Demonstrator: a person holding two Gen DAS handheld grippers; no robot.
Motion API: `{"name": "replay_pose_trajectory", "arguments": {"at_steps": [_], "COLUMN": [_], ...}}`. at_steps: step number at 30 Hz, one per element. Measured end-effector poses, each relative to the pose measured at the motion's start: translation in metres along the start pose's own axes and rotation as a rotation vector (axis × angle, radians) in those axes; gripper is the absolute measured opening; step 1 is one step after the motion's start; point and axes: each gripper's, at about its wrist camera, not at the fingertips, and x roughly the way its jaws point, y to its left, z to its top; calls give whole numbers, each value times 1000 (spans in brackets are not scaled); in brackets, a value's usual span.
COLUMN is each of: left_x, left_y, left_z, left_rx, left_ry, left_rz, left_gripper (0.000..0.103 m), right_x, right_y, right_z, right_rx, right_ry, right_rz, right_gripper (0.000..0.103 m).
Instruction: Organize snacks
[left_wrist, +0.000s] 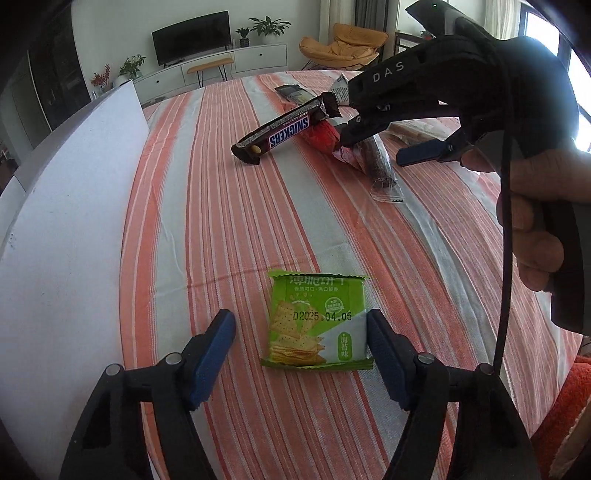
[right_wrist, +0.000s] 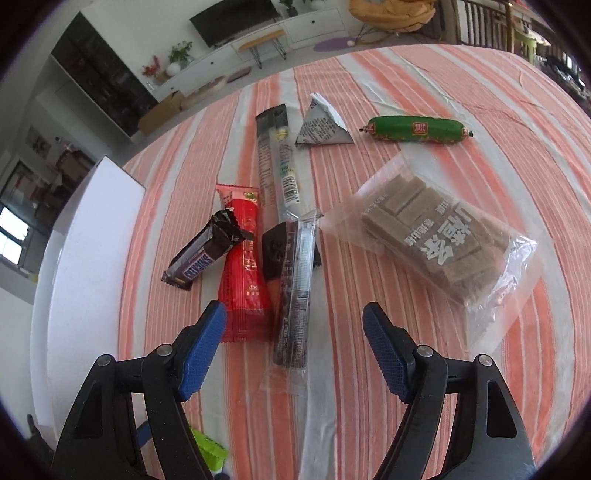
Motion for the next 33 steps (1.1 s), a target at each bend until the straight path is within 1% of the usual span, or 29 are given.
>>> {"name": "replay_pose_trajectory", "arguments": {"at_steps": [1,2,3,6,7,8,10,12,14,17,19,20,21,22,26,30,31,33], "left_x": [-2,-3,-3,-10,-15,-21,-35,-46,-55,-74,-87,-94,-101,-108,-137,-166,-172,-180], "left_y": [-1,-2,-1,3,4,3,-2,-8,-12,-15,-15,-13,-11,-9,2,21,27,37], "left_z": [0,-1,-2,-5,-6,-6,-8,-12,-15,-22,-26,-28,-30,-31,-34,-35,-35,-37], "left_rx": [15,25,19,-35,-58,-73,-75,-60,-65,-74,-79,-86,-96,-106,-131,-163,-172,-194], "left_ry": [-8,-4,-2,2,-2,-11,-37,-51,-54,-63,-76,-81,-85,-89,-113,-151,-160,-171], "left_rz": [-6,-6,-15,-79,-113,-144,-194,-223,-256,-298,-314,-322,-334,-347,-378,-391,-392,-391], "left_gripper": [49,49,48,48,48,48,48,48,48,48,48,48,48,48,48,48,48,48], "right_x": [2,1,0,-22,-32,-42,-63,-74,-75,-77,-82,-85,-87,-90,-94,-106,-108,-105], "right_y": [0,0,-1,-17,-21,-26,-37,-42,-45,-43,-43,-43,-43,-45,-54,-74,-77,-74], "right_z": [1,1,0,-16,-22,-30,-49,-66,-79,-94,-102,-106,-109,-113,-114,-102,-97,-87], "right_rx": [-3,-13,-6,53,68,93,147,170,160,97,60,43,28,17,14,49,56,46], "right_ry": [0,-2,12,-22,-36,-48,-73,-76,-56,-53,-62,-68,-77,-88,-98,-118,-112,-71], "right_rz": [-11,-21,-5,61,85,114,182,191,150,54,24,12,5,0,0,-39,-44,-38], "right_gripper": [61,36,19,17,14,7,7,7,7,12,25,41,52,55,56,57,57,57]}}
